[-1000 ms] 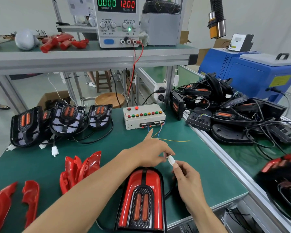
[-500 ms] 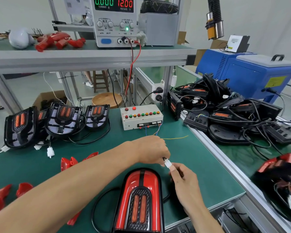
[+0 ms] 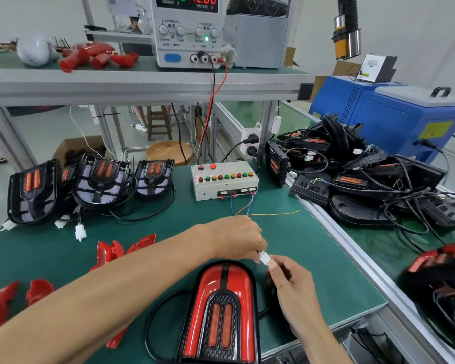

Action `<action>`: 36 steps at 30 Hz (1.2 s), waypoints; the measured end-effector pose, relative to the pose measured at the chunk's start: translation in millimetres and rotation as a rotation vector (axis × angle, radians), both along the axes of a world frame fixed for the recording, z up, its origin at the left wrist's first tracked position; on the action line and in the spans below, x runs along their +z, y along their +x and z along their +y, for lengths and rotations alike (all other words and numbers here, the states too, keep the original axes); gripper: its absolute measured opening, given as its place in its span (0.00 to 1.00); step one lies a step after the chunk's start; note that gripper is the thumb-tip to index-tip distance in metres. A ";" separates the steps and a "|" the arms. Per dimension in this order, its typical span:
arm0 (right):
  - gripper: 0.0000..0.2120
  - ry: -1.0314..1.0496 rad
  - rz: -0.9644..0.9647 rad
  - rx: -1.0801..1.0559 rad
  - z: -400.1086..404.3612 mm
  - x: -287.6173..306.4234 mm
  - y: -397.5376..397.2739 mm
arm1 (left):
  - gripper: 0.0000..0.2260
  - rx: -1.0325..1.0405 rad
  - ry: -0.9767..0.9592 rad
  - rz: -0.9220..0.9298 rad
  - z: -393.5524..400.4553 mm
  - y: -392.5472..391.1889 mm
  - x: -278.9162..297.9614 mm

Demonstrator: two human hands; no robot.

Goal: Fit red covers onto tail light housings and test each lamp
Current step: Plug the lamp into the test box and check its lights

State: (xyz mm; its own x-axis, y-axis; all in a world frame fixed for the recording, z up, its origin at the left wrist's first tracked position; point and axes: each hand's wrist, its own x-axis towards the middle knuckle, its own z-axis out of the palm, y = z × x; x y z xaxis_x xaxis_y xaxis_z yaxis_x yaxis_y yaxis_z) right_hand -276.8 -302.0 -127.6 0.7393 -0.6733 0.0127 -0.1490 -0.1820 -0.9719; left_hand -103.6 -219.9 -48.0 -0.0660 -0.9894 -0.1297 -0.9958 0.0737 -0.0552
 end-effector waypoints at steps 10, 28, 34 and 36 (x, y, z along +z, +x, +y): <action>0.13 -0.226 0.105 -0.220 8.8 2.3 -5.9 | 0.25 0.123 -0.173 0.107 14.0 9.3 -18.1; 0.12 0.357 0.251 0.369 12.9 28.3 -25.4 | 0.19 0.955 -0.392 0.270 49.2 87.8 -36.2; 0.08 0.437 0.073 0.235 24.8 18.9 -21.5 | 0.26 0.910 -0.301 0.220 34.2 99.6 -37.7; 0.08 0.417 0.019 0.193 28.4 15.4 -20.0 | 0.28 0.912 -0.273 0.218 30.4 104.5 -34.1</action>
